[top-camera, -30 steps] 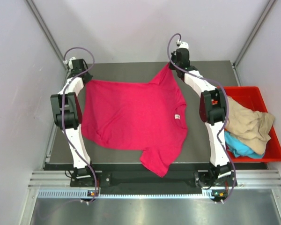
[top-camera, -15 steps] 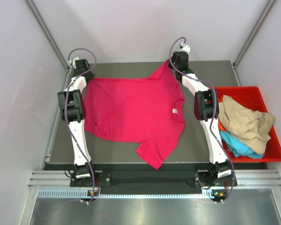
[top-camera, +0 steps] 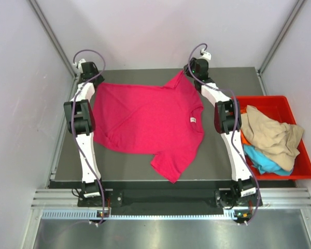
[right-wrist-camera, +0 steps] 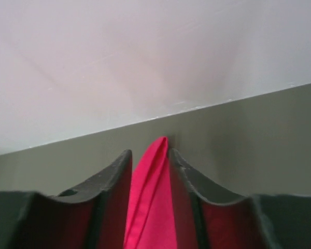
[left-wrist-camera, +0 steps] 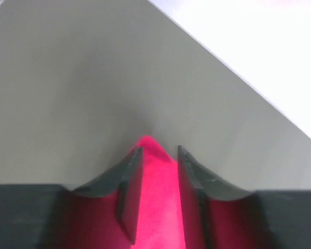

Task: Fold and stack the t-shirts
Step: Flatten the tshirt out

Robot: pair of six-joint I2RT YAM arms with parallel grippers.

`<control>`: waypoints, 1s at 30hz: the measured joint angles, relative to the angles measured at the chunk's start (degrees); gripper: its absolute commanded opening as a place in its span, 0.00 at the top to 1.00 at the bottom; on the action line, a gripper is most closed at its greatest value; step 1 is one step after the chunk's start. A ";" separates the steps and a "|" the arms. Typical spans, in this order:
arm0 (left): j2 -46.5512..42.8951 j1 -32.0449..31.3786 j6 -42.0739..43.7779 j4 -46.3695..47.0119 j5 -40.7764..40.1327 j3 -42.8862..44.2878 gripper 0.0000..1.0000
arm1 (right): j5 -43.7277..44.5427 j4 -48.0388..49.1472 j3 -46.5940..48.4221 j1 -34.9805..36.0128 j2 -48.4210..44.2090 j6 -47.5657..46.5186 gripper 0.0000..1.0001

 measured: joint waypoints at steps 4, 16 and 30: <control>-0.52 0.33 0.00 -1.90 0.13 1.31 0.28 | 0.09 -4.11 -0.83 -0.04 -1.27 -0.17 0.55; -28.98 -0.46 -0.87 -15.30 0.59 -25.59 0.31 | 0.37 -30.69 -36.54 -0.09 -43.95 6.10 0.61; -47.39 -1.81 -0.61 -24.20 1.55 -51.10 0.34 | -2.56 -40.74 -74.42 1.33 -63.58 9.07 0.66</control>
